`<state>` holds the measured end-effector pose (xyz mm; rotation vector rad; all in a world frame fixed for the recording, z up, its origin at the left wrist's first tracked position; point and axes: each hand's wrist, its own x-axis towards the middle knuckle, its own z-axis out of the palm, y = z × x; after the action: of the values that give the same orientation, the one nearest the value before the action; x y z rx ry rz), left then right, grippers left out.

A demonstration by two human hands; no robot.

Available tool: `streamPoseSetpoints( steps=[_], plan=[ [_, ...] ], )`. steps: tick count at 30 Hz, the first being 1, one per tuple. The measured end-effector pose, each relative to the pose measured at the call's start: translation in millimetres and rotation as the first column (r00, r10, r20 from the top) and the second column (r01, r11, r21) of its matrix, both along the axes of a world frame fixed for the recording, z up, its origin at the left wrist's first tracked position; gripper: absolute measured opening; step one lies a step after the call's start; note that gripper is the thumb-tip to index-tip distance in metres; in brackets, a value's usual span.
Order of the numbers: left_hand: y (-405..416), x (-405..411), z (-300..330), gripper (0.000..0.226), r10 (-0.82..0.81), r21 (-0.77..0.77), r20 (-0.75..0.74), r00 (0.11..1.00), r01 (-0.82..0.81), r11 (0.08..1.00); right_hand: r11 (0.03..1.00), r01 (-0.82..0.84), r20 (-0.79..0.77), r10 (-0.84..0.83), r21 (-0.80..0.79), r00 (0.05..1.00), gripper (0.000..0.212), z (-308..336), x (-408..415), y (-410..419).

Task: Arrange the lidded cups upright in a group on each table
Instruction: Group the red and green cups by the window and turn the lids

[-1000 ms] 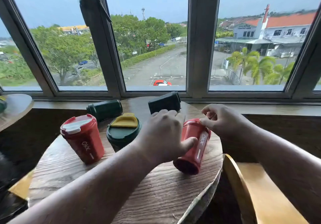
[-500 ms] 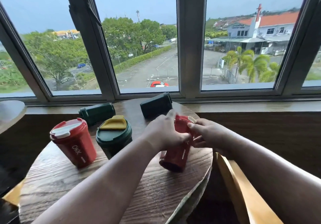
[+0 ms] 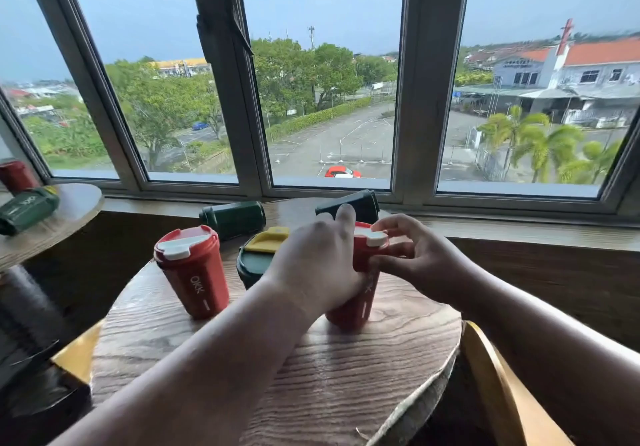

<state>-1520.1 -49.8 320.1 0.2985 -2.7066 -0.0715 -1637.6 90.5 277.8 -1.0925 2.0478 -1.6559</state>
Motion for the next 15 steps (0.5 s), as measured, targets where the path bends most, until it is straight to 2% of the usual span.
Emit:
streamPoseSetpoints(
  steps=[4, 8, 15],
  plan=[
    [-5, 11, 8, 0.057, 0.008, -0.108, 0.042, 0.999, -0.003, 0.994, 0.998, -0.058, -0.039, 0.059, 0.029, 0.997, 0.046, 3, 3, -3],
    [-9, 13, 8, 0.060, 0.035, -0.332, 0.044, 0.998, -0.018, 0.943, 0.993, -0.089, -0.082, 0.095, 0.074, 0.992, 0.049, 7, 4, -4],
    [-14, 19, 15, 0.063, 0.053, -0.358, 0.142, 0.988, 0.001, 0.934, 0.985, -0.125, -0.110, 0.138, 0.116, 0.984, 0.046, 9, 9, -5]
  ],
)
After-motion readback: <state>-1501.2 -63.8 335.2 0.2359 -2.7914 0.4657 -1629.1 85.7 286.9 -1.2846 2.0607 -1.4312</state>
